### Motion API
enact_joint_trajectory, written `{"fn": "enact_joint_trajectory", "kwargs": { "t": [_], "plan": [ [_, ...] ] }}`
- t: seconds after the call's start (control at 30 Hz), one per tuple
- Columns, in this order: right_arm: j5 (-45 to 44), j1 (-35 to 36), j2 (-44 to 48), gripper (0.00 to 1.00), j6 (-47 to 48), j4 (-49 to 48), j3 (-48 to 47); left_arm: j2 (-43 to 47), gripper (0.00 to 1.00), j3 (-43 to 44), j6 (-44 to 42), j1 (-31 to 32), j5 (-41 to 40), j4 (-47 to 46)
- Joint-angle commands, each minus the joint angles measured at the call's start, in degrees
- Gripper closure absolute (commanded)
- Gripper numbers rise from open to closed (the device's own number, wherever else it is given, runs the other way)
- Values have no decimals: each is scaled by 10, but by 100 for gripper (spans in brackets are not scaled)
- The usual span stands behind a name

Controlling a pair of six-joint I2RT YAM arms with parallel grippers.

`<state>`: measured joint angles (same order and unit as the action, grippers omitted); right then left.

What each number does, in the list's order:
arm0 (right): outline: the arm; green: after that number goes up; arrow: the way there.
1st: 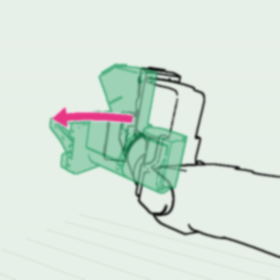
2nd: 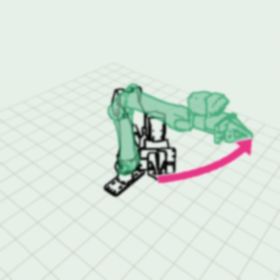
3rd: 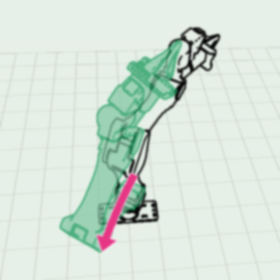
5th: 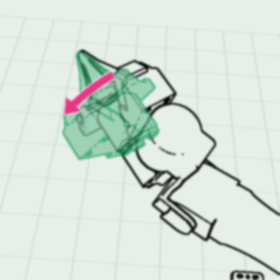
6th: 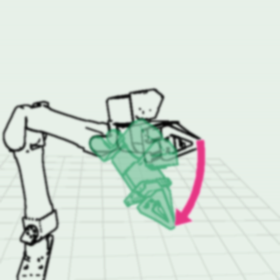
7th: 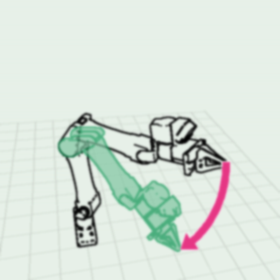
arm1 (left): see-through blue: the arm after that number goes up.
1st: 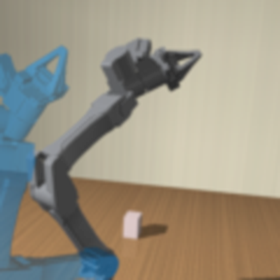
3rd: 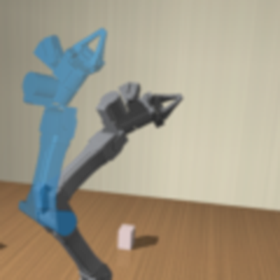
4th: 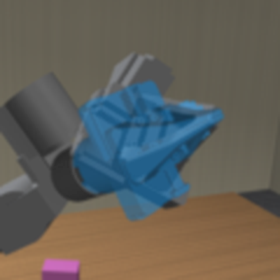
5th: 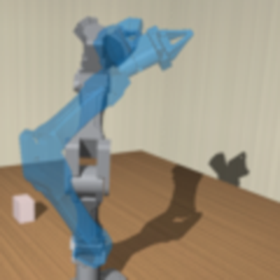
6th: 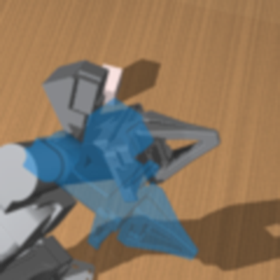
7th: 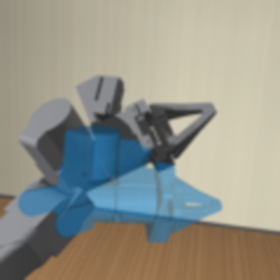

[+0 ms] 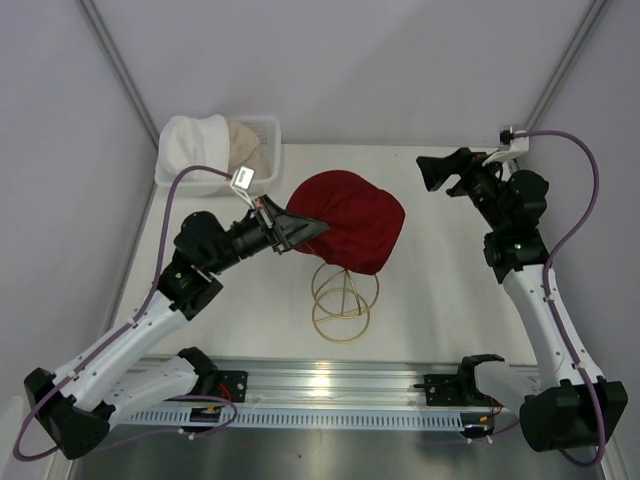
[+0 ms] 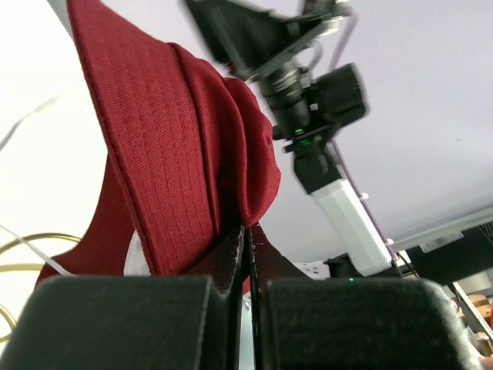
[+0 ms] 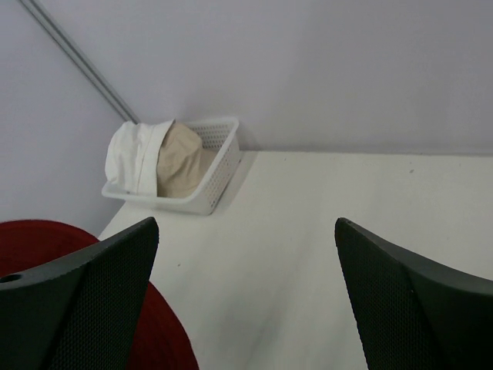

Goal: Stack the hats

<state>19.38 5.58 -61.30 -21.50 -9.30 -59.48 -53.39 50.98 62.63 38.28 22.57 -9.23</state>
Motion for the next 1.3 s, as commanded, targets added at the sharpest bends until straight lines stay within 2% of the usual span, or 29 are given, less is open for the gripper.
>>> {"fn": "enact_joint_trajectory", "kwargs": {
  "t": [0.0, 0.13, 0.3, 0.5, 0.7, 0.83, 0.9, 1.03, 1.13, 1.27],
  "plan": [
    [-3, 7, 17, 1, -37, 36, 26, 55, 99, -9, 13, 8, -18, -3],
    [-1, 24, 35, 0, -47, 47, 54, 62, 99, -17, 35, 8, -59, -29],
    [-20, 39, 80, 1, -48, 75, 64, 24, 99, 39, 81, 14, -75, -55],
    [-34, 40, 146, 1, -47, 110, 94, 21, 99, 43, 115, 63, -107, -38],
    [-26, 40, 177, 1, -59, 137, 107, 40, 99, 38, 122, 82, -131, -44],
    [-27, 41, 203, 1, -72, 169, 115, 42, 99, 34, 113, 118, -153, -38],
    [-23, 41, 227, 1, -75, 182, 123, 49, 99, 17, 108, 125, -166, -12],
    [-7, 41, 267, 1, -96, 177, 163, 105, 99, -102, 105, 134, -222, 5],
    [19, 42, 274, 1, -123, 166, 189, 159, 99, -144, 58, 134, -293, 80],
    [59, 49, 254, 1, -164, 138, 218, 216, 99, -186, 15, 134, -325, 127]
  ]
}}
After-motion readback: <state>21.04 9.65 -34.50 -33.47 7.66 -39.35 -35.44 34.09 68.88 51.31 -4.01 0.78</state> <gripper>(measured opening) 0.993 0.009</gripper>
